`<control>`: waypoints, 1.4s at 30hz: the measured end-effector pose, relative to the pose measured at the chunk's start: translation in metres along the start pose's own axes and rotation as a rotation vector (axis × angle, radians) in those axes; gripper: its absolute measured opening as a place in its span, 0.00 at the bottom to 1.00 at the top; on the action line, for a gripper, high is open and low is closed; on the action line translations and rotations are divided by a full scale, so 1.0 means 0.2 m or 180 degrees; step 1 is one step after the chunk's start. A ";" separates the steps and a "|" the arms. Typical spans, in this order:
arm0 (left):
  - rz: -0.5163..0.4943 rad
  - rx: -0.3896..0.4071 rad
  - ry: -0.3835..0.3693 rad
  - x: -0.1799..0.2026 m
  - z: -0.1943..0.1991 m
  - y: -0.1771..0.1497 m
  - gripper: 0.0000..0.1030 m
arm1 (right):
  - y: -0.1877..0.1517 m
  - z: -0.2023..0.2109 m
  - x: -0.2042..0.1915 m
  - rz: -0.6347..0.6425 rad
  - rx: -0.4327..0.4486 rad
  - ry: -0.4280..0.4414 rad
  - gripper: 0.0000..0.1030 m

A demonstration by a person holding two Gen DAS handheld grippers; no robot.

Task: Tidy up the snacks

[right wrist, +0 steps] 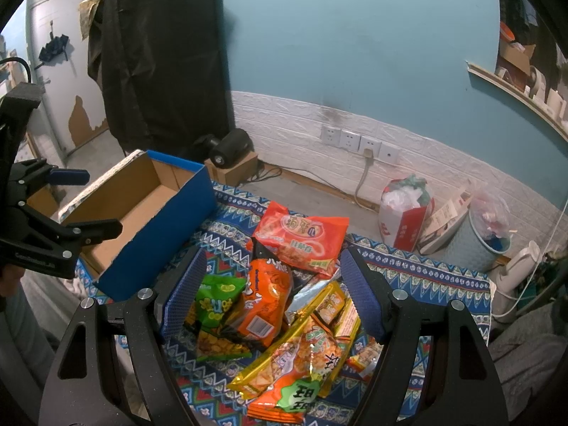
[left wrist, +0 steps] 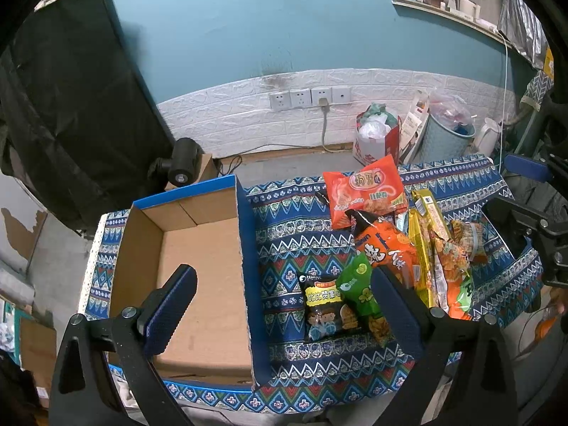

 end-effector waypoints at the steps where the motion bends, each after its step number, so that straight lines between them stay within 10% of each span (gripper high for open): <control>1: -0.0002 0.0001 -0.0002 0.00 0.00 0.00 0.97 | 0.00 0.00 0.00 0.0002 0.0001 -0.0002 0.74; 42: -0.0107 -0.0028 0.0012 0.05 -0.01 -0.03 0.97 | -0.01 0.02 0.00 0.0034 -0.0036 0.0000 0.74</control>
Point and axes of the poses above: each gripper's, at about its wrist camera, not at the fingertips, and z roughly against the way its jaws point, x to its right, y to its top, the point moved 4 cm from there along -z, roughly the way its jaws point, and after that the axes turned 13 degrees about x, right-handed, at the moved point
